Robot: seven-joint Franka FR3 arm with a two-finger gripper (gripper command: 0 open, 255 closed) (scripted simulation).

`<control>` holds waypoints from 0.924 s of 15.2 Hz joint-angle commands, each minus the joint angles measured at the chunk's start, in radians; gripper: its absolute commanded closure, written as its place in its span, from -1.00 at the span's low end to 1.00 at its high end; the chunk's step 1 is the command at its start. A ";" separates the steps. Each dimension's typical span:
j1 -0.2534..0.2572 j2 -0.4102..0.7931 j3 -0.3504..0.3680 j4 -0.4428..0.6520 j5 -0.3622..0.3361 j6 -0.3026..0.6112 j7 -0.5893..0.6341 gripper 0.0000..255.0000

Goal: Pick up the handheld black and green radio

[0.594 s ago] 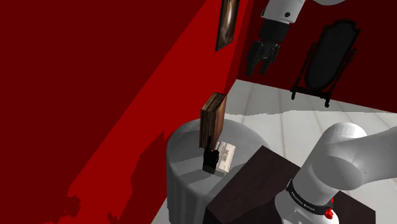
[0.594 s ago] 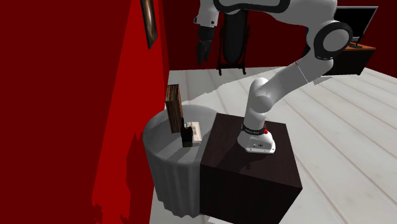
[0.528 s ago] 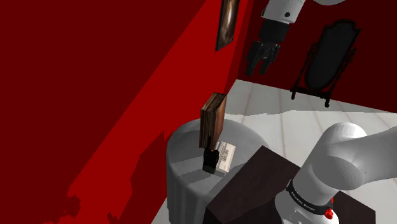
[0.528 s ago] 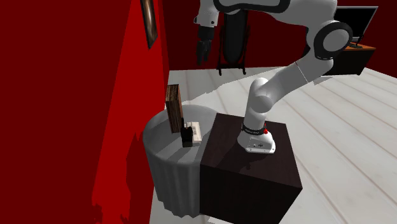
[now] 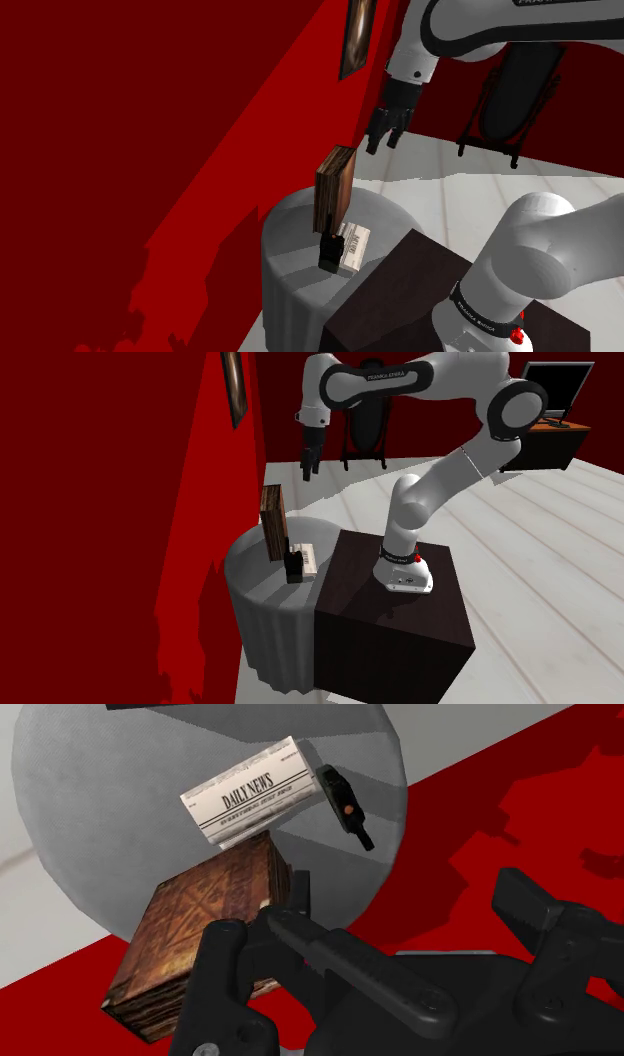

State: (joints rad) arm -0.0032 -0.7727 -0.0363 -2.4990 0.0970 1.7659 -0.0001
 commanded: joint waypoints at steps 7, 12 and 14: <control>0.021 0.145 -0.003 -0.165 0.018 0.260 -0.050 -1.00; 0.043 0.294 -0.005 -0.225 0.042 0.436 -0.086 -1.00; 0.054 0.365 -0.006 -0.239 0.055 0.509 -0.103 -1.00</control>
State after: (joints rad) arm 0.0452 -0.4387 -0.0423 -2.7256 0.1455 2.2353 -0.0947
